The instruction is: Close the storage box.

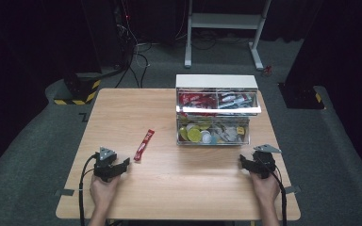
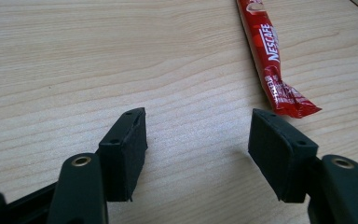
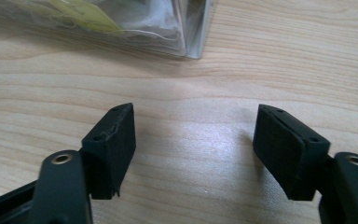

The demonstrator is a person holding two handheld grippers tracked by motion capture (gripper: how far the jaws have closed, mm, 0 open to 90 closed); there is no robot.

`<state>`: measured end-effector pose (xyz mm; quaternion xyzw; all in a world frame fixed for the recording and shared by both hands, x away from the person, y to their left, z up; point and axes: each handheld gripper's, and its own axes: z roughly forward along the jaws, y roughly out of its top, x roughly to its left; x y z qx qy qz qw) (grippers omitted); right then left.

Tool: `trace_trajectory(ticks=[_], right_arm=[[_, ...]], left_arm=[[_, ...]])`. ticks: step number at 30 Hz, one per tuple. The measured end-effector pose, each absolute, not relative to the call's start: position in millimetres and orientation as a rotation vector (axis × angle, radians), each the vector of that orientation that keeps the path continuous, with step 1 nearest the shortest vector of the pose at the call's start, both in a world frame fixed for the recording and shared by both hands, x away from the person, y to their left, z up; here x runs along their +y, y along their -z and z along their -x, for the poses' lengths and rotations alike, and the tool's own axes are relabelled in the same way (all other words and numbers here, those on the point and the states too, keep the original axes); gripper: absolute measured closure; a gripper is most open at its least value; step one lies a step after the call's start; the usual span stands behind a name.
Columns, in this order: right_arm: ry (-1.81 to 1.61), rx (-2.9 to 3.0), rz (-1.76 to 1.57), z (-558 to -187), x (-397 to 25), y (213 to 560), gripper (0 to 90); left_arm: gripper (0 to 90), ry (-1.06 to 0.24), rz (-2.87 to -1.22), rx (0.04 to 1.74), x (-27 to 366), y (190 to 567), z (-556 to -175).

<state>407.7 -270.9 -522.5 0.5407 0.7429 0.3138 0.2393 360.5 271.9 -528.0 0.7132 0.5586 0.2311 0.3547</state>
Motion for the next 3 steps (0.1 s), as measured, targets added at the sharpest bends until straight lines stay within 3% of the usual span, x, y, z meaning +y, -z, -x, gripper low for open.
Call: trace_trajectory(ticks=[3], right_arm=[[-0.858,2.026,-1.493,-406.9,-271.4,522.5,29.3]], left_arm=[[37.4,-0.597,-1.843,1.444,271.9,528.0,-360.5]])
